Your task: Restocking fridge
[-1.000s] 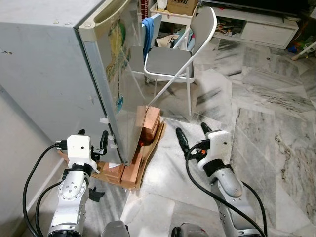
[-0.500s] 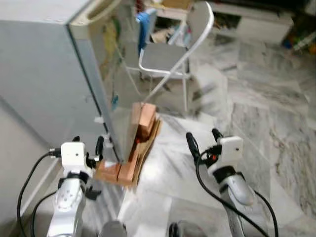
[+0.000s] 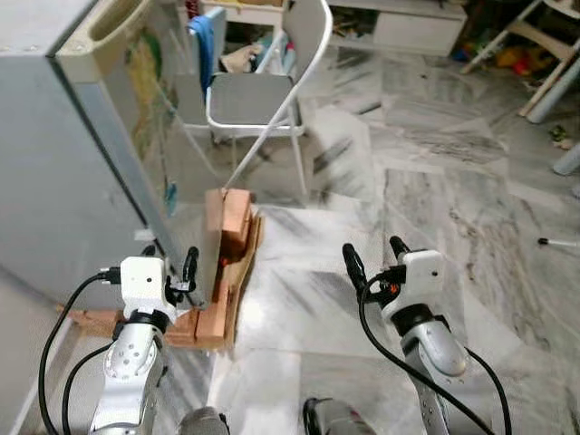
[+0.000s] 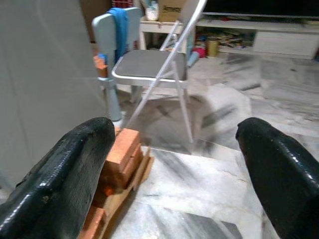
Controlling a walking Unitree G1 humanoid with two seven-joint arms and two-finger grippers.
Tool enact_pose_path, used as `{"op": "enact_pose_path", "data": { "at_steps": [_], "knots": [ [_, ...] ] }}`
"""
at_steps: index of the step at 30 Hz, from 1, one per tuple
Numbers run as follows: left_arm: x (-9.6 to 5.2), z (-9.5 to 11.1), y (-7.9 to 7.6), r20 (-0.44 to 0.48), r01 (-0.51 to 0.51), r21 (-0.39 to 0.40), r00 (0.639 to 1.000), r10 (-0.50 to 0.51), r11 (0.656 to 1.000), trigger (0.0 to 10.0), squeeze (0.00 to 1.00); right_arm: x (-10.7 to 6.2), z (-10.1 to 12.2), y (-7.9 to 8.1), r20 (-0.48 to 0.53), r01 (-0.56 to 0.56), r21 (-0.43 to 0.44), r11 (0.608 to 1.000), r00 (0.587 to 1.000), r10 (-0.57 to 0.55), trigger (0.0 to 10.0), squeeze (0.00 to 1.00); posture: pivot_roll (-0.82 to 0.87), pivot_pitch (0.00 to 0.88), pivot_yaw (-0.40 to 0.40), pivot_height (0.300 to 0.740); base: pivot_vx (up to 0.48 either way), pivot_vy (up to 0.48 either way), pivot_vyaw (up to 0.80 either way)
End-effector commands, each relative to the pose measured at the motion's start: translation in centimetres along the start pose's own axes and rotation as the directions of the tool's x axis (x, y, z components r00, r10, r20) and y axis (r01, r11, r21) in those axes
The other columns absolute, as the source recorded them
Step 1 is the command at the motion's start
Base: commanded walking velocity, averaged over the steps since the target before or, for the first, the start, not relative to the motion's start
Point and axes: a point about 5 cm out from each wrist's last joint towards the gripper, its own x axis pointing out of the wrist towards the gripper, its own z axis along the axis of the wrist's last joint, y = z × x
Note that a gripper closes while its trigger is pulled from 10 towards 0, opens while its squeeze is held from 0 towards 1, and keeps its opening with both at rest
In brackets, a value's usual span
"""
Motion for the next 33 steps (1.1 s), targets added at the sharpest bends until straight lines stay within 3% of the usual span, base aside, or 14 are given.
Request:
{"op": "enact_pose_path", "data": {
  "at_steps": [1, 5, 13, 19, 21, 26, 33],
  "knots": [
    [0.0, 0.4, -0.1, 0.015, 0.012, 0.01, 1.0, -0.012, 1.0, 10.0, 0.0, 0.1, 0.1, -0.1, -0.002, 0.007, -0.007, 1.0, 1.0, -0.007, 10.0, 0.0, 0.09, 0.074, -0.028, 0.74, 0.0, 0.0, -0.8],
    [0.2, 0.4, -0.1, 0.019, 0.002, 0.012, 1.0, -0.002, 1.0, 10.0, 0.0, 0.2, 0.2, -0.2, 0.002, 0.007, -0.011, 1.0, 1.0, -0.007, 10.0, 0.0, 0.09, 0.074, -0.029, 0.74, 0.0, 0.0, -0.78],
    [1.1, 0.6, 0.4, 0.024, -0.046, 0.035, 0.999, 0.045, 0.998, 10.0, 0.0, 0.4, 0.5, -0.1, 0.009, -0.002, -0.017, 1.0, 1.0, 0.003, 10.0, 0.0, 0.09, 0.082, -0.033, 0.74, 0.0, 0.0, 0.0],
    [3.0, 1.5, 2.1, 0.051, -0.079, 0.079, 0.996, 0.076, 0.994, 10.0, 0.0, 0.7, 1.0, -0.2, 0.02, -0.009, -0.029, 1.0, 1.0, 0.01, 10.0, 0.0, 0.08, 0.096, -0.042, 0.74, 0.0, 0.0, 0.0],
    [4.6, 2.6, 2.7, 0.078, -0.084, 0.086, 0.994, 0.078, 0.993, 10.0, 0.0, 0.6, 1.2, -0.4, 0.021, -0.011, -0.035, 0.999, 1.0, 0.011, 10.0, 0.0, 0.07, 0.107, -0.049, 0.74, 0.0, 0.0, 0.0],
    [6.6, 3.9, 3.4, 0.106, -0.136, 0.102, 0.986, 0.125, 0.986, 10.0, 0.0, 0.4, 1.5, -0.4, 0.024, -0.011, -0.047, 0.999, 1.0, 0.012, 10.0, 0.0, 0.04, 0.12, -0.054, 0.74, 0.0, 0.0, 0.0],
    [8.1, 5.2, 4.2, 0.136, -0.171, 0.088, 0.978, 0.158, 0.981, 10.0, 0.0, 0.2, 1.7, -0.7, 0.024, -0.008, -0.06, 0.998, 1.0, 0.01, 10.0, 0.0, 0.03, 0.125, -0.059, 0.74, 0.0, 0.0, 0.0]
  ]
}}
